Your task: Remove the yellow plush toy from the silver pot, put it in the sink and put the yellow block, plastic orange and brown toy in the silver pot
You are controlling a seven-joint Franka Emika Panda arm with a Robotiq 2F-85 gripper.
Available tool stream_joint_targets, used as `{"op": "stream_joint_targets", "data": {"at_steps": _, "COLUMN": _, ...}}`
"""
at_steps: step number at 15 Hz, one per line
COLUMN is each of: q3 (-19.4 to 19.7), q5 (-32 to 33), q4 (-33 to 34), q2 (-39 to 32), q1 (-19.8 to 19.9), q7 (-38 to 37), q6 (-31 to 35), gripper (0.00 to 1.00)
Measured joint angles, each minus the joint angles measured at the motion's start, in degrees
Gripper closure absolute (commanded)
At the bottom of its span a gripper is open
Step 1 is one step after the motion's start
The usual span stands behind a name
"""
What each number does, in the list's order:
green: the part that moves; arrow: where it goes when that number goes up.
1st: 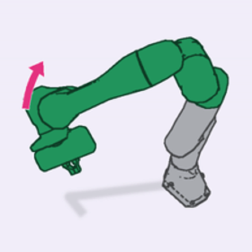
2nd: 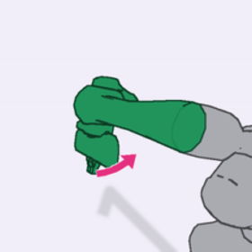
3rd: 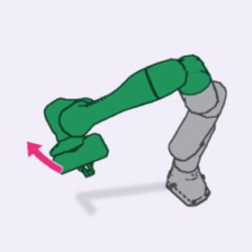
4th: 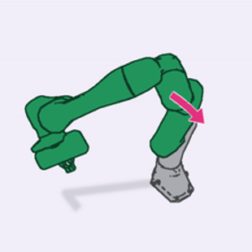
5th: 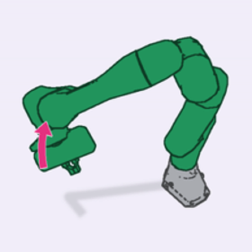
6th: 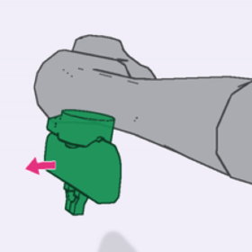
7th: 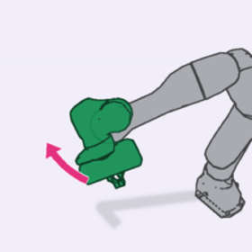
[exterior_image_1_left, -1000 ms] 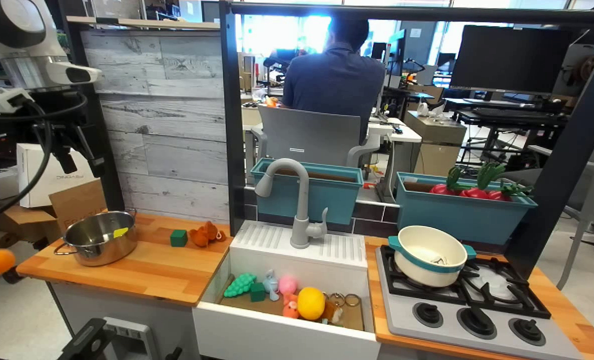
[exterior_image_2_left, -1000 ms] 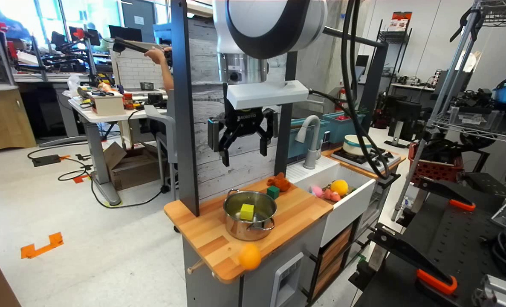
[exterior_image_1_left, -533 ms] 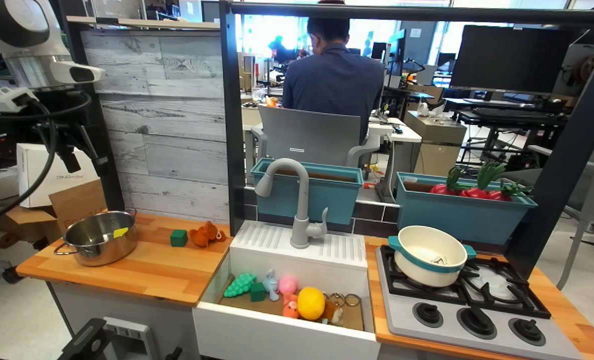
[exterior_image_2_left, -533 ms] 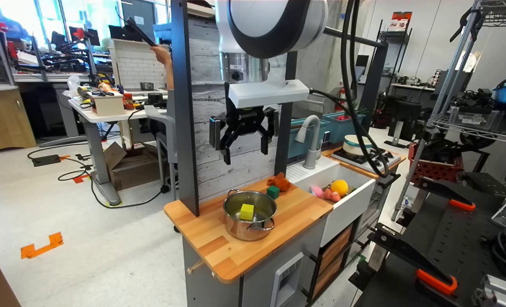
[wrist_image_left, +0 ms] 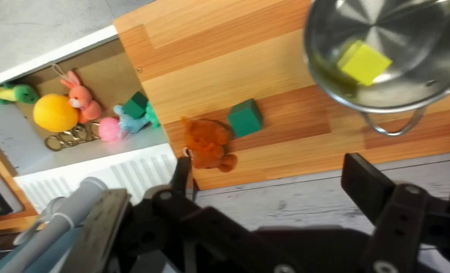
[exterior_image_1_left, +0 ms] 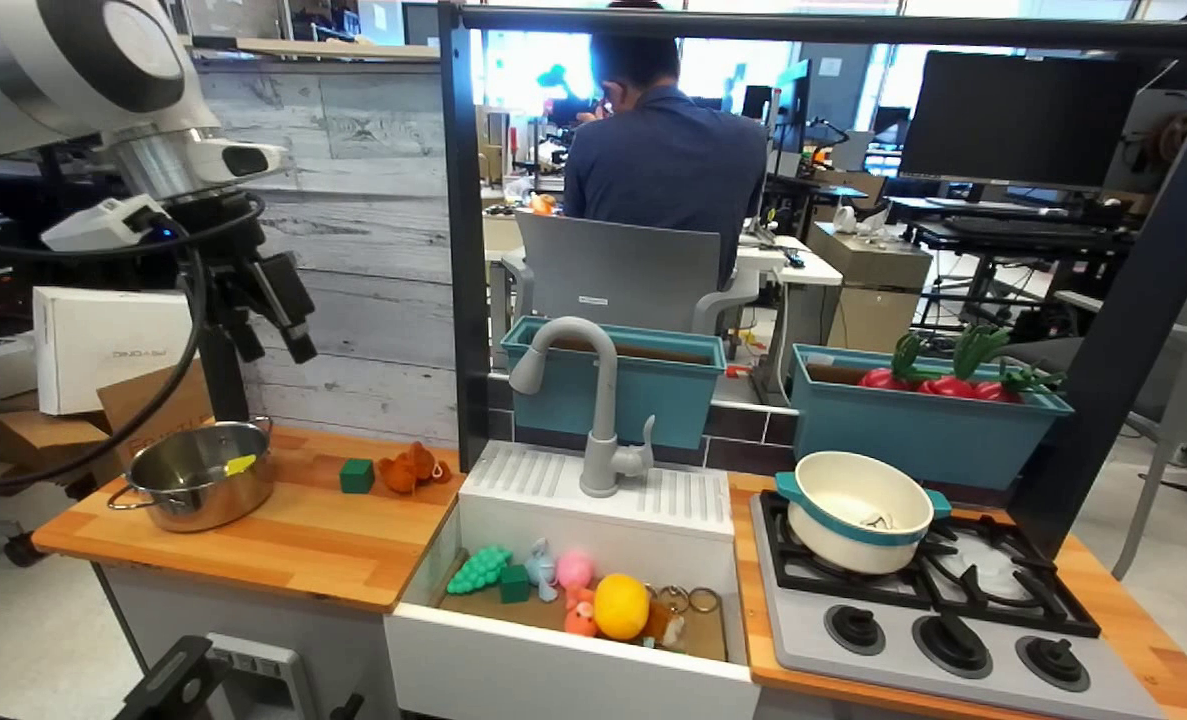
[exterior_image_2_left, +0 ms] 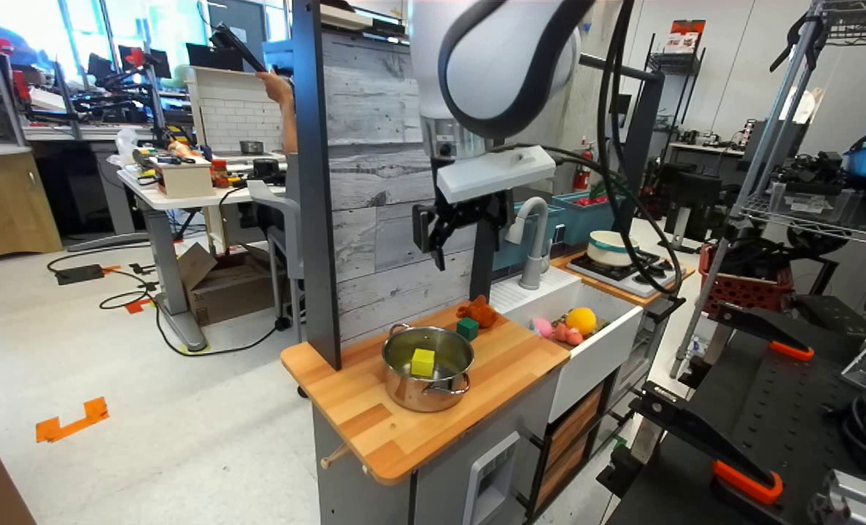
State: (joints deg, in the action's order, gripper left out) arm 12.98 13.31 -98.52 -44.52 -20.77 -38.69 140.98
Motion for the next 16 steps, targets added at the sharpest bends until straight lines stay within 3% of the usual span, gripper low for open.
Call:
{"op": "stream_joint_targets", "data": {"at_steps": 4, "q3": 5.6, "q5": 3.9, "q4": 3.3, "q2": -6.8, "q1": 0.2, "q7": -7.0, "q6": -0.1, "gripper": 0.00}}
{"op": "stream_joint_targets", "data": {"at_steps": 8, "q3": 6.9, "q5": 4.0, "q4": 9.9, "q2": -13.7, "q1": 2.0, "q7": -9.7, "q6": -1.1, "gripper": 0.00}}
{"op": "stream_joint_targets", "data": {"at_steps": 10, "q3": 4.3, "q5": 2.5, "q4": 13.6, "q2": -15.6, "q1": 4.9, "q7": -7.1, "q6": -3.0, "gripper": 0.00}}
{"op": "stream_joint_targets", "data": {"at_steps": 14, "q3": -3.6, "q5": -3.9, "q4": 20.4, "q2": -17.3, "q1": 12.6, "q7": 5.1, "q6": -7.5, "gripper": 0.00}}
{"op": "stream_joint_targets", "data": {"at_steps": 16, "q3": -5.6, "q5": -6.6, "q4": 23.7, "q2": -18.5, "q1": 15.0, "q7": 9.7, "q6": -10.3, "gripper": 0.00}}
